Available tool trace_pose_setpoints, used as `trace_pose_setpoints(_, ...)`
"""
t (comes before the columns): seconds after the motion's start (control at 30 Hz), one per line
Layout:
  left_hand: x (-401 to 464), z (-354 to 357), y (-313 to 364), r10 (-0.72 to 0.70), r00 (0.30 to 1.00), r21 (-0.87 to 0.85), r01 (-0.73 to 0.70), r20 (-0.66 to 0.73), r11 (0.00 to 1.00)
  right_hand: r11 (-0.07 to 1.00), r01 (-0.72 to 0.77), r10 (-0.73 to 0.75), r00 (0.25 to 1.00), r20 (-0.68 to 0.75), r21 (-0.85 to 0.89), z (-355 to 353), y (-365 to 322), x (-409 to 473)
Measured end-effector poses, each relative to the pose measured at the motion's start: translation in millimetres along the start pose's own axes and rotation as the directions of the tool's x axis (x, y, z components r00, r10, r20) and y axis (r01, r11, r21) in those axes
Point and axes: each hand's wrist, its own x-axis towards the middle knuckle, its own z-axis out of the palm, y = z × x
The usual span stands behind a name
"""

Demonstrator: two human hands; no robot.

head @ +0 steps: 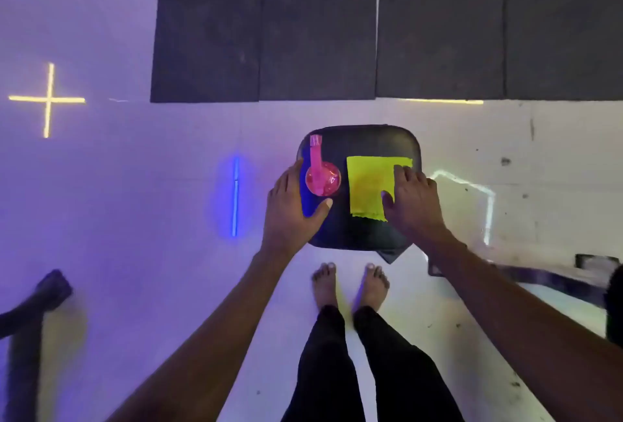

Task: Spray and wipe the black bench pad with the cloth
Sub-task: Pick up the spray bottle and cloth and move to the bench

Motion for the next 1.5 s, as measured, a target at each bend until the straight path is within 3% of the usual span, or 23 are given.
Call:
trace_pose_setpoints(0.27, 46.3, 36.3, -6.9, 0.006, 0.994, -0.228, -0.031, -0.112, 0.973, 0.995, 0.093, -0.090, 0.993, 0.082, -0.042, 36.8, 2.6, 77.4)
trace_pose_setpoints(0.47, 48.9, 38.4, 4.2, -0.013, 0.976, -0.285, -0.051, -0.219, 0.957, 0.997, 0.049, -0.046, 0.998, 0.039, -0.055, 45.1, 11.2, 78.5)
trace_pose_setpoints(0.67, 28.0, 24.8, 24.3, 0.014, 0.986, -0.285, -0.062, -0.169, 0.957, 0.984, -0.030, 0.029, 1.000, 0.008, 0.176, 12.1, 19.1, 31.1)
trace_pose_setpoints(0.77, 11.6, 9.6, 40.6, 0.043, 0.994, -0.216, -0.063, -0.100, 0.974, 0.939, -0.074, 0.081, 0.997, -0.006, 0.335, -11.9, 22.0, -12.8)
trace_pose_setpoints(0.83, -4.1, -0.6, 56.0, 0.049, 0.999, -0.264, -0.051, -0.014, 0.963, 0.912, -0.114, 0.135, 0.991, -0.026, 0.394, -30.5, 24.8, -48.0)
trace_pose_setpoints(0.93, -27.2, -9.3, 75.1, 0.103, 0.994, -0.265, -0.106, -0.024, 0.958, 0.866, -0.155, 0.225, 0.970, -0.095, 0.474, -54.3, 30.9, -98.4)
trace_pose_setpoints(1.03, -55.4, -15.4, 104.1, 0.210, 0.978, -0.260, -0.207, -0.017, 0.943, 0.805, -0.185, 0.353, 0.913, -0.204, 0.563, -82.4, 45.0, -160.4)
trace_pose_setpoints(1.2, -105.8, -5.9, 164.4, 0.353, 0.925, -0.413, -0.268, 0.144, 0.871, 0.694, -0.246, 0.546, 0.792, -0.272, 0.677, -111.0, 73.1, -264.5)
trace_pose_setpoints(1.3, -139.3, 5.6, 200.8, 0.499, 0.853, -0.358, -0.424, 0.151, 0.832, 0.625, -0.269, 0.653, 0.694, -0.303, 0.733, -117.1, 93.2, -328.5)
trace_pose_setpoints(1.5, -233.7, 48.4, 276.7, 0.694, 0.661, -0.449, -0.547, 0.286, 0.707, 0.475, -0.280, 0.821, 0.481, -0.306, 0.834, -107.4, 142.1, -458.2)
